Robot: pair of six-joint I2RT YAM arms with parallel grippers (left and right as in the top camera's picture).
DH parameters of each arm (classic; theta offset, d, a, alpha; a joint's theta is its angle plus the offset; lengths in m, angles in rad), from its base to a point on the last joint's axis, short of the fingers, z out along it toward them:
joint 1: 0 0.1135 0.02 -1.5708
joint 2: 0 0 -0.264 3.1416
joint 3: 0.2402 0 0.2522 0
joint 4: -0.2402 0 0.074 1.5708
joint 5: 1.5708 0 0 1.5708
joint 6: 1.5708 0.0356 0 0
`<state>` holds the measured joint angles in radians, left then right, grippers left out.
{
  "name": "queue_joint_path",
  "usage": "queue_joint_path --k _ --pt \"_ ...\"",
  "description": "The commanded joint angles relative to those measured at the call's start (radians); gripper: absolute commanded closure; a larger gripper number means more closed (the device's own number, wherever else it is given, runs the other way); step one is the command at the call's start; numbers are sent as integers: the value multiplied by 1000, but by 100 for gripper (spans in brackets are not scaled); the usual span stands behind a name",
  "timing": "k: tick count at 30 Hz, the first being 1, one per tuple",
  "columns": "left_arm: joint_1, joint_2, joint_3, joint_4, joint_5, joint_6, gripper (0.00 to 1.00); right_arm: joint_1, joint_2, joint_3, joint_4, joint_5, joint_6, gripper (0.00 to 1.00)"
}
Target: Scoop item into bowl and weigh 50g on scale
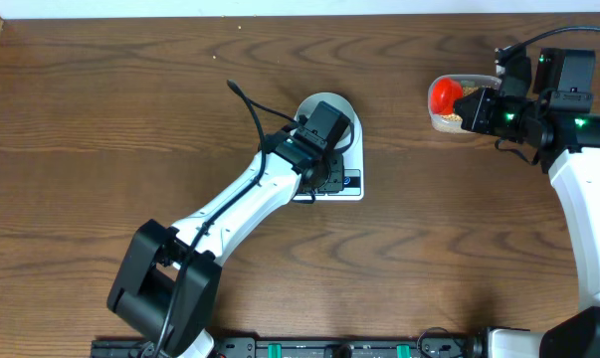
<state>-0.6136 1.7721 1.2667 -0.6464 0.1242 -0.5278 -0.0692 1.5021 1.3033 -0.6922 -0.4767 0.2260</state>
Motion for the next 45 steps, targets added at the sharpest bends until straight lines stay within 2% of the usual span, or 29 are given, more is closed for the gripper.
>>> queue_joint_path --k 1,4,5,6,14,21,45 --pt "-1 27 -4 2 -17 -5 70 -6 -19 20 -2 0 -15 99" --pt "-1 37 -4 11 -18 -5 81 -6 -19 20 -2 0 -15 99" --pt "-2 39 -4 14 -17 -6 89 -6 -19 20 -2 0 -15 99" --pt "-1 39 -4 18 -18 -9 92 -6 -19 20 -2 0 -15 99" --pt "-10 40 -4 51 -26 -18 93 -6 -19 20 -2 1 -15 99" --pt "-45 41 -4 77 -138 -39 93 -6 -19 20 -3 1 -15 99" --pt "-56 119 -4 133 -140 -49 93 -6 -19 20 -8 26 -26 99"
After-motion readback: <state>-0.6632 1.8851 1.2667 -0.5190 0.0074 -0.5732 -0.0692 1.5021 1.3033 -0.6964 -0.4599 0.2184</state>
